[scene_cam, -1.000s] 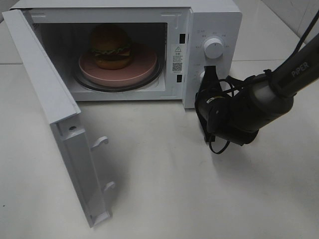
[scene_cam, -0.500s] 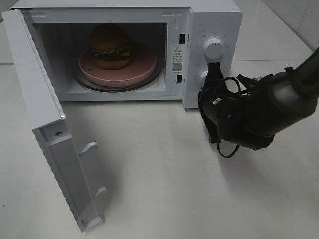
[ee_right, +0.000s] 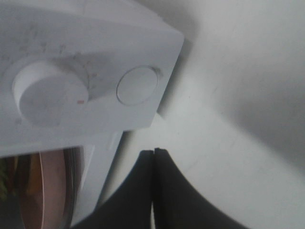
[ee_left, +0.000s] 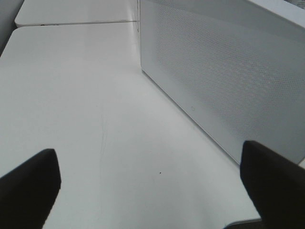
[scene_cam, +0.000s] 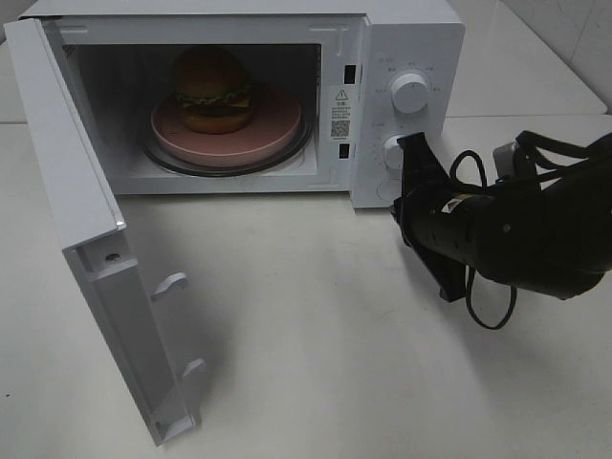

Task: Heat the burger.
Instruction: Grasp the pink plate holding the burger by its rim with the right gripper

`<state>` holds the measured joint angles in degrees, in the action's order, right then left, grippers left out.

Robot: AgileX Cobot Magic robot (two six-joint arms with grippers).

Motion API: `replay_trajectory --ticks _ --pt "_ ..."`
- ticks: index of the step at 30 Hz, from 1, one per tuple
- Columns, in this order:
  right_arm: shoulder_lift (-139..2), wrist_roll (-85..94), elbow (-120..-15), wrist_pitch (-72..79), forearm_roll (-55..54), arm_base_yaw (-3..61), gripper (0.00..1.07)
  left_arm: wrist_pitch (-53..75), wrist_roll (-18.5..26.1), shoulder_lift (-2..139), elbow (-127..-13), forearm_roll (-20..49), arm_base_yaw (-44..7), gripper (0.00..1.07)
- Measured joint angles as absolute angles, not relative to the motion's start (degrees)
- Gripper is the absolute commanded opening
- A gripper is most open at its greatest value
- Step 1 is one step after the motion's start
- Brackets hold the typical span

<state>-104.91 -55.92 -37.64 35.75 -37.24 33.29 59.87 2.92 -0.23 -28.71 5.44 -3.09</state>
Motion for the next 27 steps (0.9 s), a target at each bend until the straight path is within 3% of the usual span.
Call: replay_trajectory --ticks 15,27 --pt "-93.4 -46.5 -37.6 7.2 -7.6 26.5 0.00 59.9 2.9 -0.2 -28.7 5.4 -3.1 0.97" --pt "-91.3 -23.3 -43.8 -16.4 -3.4 26.3 0.00 59.9 2.9 -0.2 -28.7 5.4 -3.1 0.97"
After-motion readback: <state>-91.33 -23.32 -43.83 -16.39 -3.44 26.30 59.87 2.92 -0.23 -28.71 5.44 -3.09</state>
